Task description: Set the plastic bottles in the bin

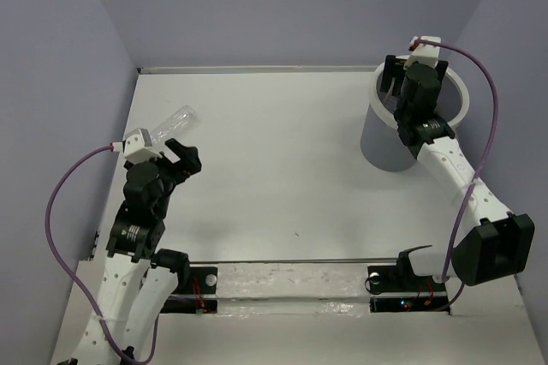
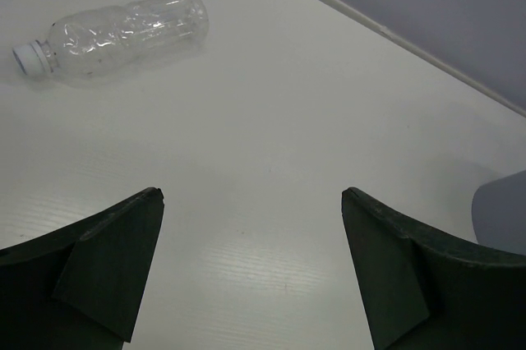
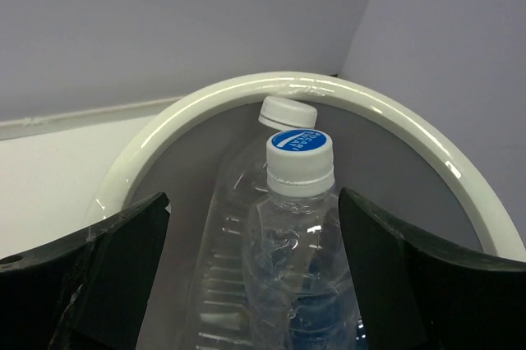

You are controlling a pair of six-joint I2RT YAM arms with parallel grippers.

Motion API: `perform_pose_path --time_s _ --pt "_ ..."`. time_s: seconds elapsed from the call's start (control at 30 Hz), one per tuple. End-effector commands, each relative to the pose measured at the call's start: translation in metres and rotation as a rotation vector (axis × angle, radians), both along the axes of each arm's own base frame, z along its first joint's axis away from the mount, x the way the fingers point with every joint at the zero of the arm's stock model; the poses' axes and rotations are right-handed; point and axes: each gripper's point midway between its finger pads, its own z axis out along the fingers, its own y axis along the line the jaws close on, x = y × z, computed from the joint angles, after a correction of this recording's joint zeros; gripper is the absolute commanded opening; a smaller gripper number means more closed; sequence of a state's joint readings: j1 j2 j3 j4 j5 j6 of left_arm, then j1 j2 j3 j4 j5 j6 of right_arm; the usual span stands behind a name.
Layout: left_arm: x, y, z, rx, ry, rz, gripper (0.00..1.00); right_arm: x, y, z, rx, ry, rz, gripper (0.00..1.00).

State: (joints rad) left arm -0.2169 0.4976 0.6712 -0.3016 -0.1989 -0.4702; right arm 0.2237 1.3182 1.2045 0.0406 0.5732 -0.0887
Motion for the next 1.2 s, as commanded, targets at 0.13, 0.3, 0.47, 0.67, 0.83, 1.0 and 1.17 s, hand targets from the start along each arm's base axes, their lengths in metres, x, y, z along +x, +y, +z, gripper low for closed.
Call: perform_pose_path --time_s 0.13,0.3,0.47,0.67,0.83,1.0,1.17 --pt "0.033 -0.001 0.039 0.063 -0.049 -0.002 0.99 -0.054 0.028 0.059 0.208 -0.073 0.192 0.88" --pt "0.074 0.011 0.029 0.189 0.062 0.072 0.99 -0.105 0.104 0.082 0.435 -0.120 0.637 0.88" --pt "0.117 0.022 0.008 0.387 0.188 0.093 0.99 -0.136 0.160 0.063 0.560 -0.080 0.877 0.89" --pt "0.174 0.031 -0.038 0.566 0.287 0.090 0.99 -0.167 0.242 0.019 0.592 0.028 1.086 0.89" --pt "0.197 0.045 -0.054 0.702 0.385 0.083 0.99 -0.175 0.265 -0.013 0.602 0.086 1.129 0.90" --pt "0.209 0.072 -0.073 0.758 0.469 0.089 0.99 -0.180 0.274 -0.043 0.614 0.146 1.146 0.91" --pt "0.210 0.111 -0.103 0.760 0.563 0.133 0.99 -0.184 0.280 -0.055 0.615 0.183 1.168 0.91"
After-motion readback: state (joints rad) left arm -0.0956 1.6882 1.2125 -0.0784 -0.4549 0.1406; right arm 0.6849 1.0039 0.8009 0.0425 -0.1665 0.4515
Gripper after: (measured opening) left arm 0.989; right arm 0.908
